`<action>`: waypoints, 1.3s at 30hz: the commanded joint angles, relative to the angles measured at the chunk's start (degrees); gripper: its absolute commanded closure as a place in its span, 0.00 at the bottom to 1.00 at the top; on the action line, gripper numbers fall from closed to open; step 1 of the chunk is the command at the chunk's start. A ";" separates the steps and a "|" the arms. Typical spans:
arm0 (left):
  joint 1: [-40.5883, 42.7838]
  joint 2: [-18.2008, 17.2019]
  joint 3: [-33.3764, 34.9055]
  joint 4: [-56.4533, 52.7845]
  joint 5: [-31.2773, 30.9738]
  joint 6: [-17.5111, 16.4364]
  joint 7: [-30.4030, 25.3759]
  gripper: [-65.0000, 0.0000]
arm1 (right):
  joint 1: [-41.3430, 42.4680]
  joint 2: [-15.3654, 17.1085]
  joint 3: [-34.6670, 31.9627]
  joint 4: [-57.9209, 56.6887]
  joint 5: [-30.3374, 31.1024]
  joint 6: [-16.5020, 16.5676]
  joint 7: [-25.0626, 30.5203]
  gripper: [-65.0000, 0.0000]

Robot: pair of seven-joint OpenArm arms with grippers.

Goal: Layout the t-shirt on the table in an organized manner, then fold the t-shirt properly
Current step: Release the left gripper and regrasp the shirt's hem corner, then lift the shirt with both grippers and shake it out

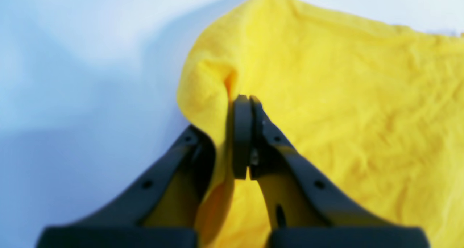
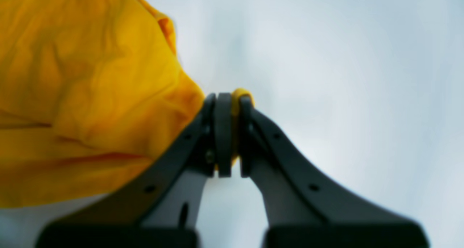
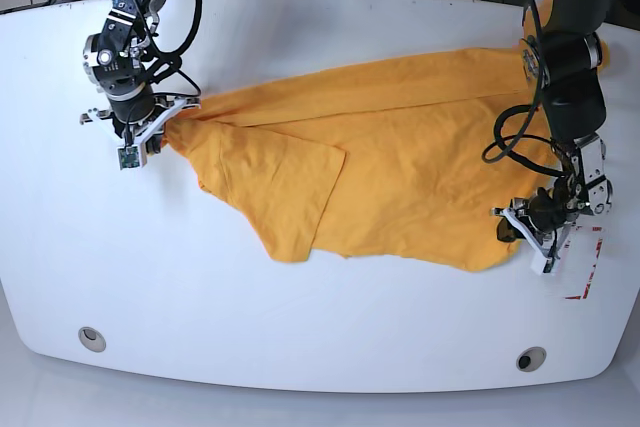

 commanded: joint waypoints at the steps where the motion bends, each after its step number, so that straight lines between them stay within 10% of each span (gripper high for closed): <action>1: -0.14 -0.74 -0.22 8.47 -0.63 -0.17 2.62 1.00 | 1.52 1.26 0.17 1.39 0.13 -0.24 1.23 1.00; 21: 6.10 -0.56 -7.61 53.30 -0.63 -0.17 24.69 1.00 | 16.73 6.36 0.17 2.01 -0.04 -0.24 0.96 1.00; 39: -21.59 -1.00 -7.87 64.20 -0.54 -0.17 43.50 1.00 | 51.71 14.88 -2.02 -3.44 -0.04 4.68 -11.35 1.00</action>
